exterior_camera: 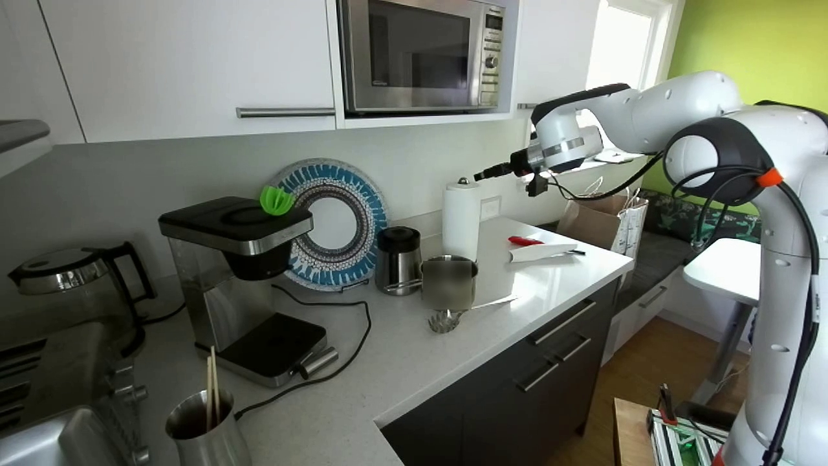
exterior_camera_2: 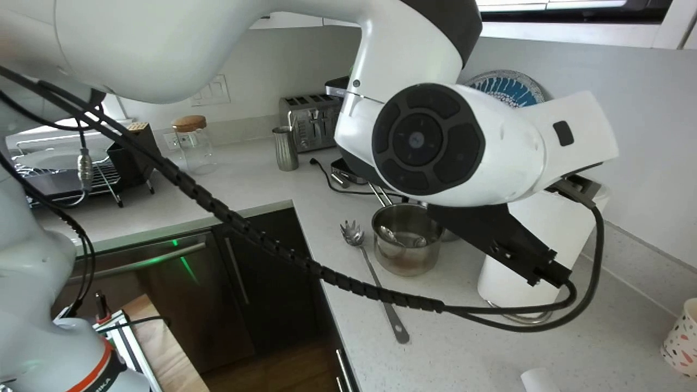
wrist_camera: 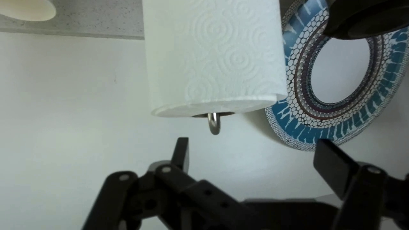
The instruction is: Pick up the paper tower roll stand and move it to the left together with the paper towel roll
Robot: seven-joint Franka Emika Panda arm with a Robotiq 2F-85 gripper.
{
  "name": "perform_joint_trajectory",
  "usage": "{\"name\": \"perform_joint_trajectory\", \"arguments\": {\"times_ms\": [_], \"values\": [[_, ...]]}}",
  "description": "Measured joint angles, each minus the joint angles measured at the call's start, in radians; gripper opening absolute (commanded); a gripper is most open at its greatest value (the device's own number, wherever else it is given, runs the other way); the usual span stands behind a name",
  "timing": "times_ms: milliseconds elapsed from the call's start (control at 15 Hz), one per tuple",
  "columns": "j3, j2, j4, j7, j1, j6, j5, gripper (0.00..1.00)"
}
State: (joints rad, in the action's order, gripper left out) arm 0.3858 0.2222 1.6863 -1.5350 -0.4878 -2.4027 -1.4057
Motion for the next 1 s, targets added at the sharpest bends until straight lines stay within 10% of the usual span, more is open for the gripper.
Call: {"name": "perform_joint_trajectory", "arguments": {"times_ms": [600,1000], "values": [[-0.014,0.175,-0.18,-0.076,-0.027,-0.064,-0.053,1.0],[-0.038,0.235,-0.258,-0.105,-0.029,-0.074,-0.062,0.55]]}}
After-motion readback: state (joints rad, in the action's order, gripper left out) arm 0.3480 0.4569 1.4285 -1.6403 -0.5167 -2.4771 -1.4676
